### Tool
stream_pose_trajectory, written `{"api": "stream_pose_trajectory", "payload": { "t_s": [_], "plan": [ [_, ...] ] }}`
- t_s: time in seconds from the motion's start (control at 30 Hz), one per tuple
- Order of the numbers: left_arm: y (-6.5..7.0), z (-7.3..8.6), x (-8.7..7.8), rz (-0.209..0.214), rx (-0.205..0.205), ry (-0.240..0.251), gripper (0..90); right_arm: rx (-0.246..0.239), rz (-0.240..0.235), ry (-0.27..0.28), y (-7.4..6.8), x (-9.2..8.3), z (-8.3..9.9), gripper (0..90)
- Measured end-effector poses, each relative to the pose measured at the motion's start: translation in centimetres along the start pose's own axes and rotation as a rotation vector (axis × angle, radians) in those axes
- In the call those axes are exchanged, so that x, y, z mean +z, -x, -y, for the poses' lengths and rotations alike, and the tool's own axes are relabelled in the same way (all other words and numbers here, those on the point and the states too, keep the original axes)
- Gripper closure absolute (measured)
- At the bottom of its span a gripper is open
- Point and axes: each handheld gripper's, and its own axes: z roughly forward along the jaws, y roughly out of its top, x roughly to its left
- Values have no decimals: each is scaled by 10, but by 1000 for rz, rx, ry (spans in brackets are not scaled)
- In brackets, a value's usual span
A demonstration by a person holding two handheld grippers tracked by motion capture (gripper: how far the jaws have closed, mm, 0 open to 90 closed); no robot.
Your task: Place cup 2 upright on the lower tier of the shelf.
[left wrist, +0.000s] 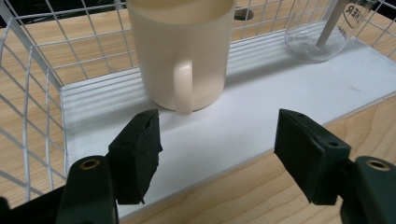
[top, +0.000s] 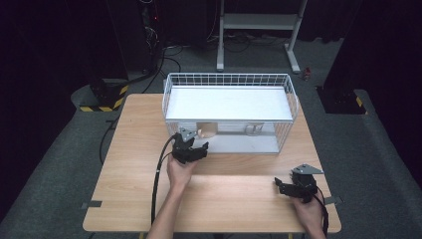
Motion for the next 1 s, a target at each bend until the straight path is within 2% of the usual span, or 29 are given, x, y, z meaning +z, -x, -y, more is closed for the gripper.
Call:
{"api": "stream_pose_trajectory", "payload": {
  "t_s": [0.47,0.57,0.6,0.83,1.0],
  "plan": [
    [1,-1,-9,6,2,5,312,0,0,0,0,0,0,216],
    [1,0,-12,4,1,22,312,0,0,0,0,0,0,216],
    [0,0,-13,3,13,22,312,0,0,0,0,0,0,216],
    [-3,2,-18,5,-2,25,309,0,0,0,0,0,0,216],
    [-2,3,-21,13,4,25,299,0,0,0,0,0,0,216]
  ]
}}
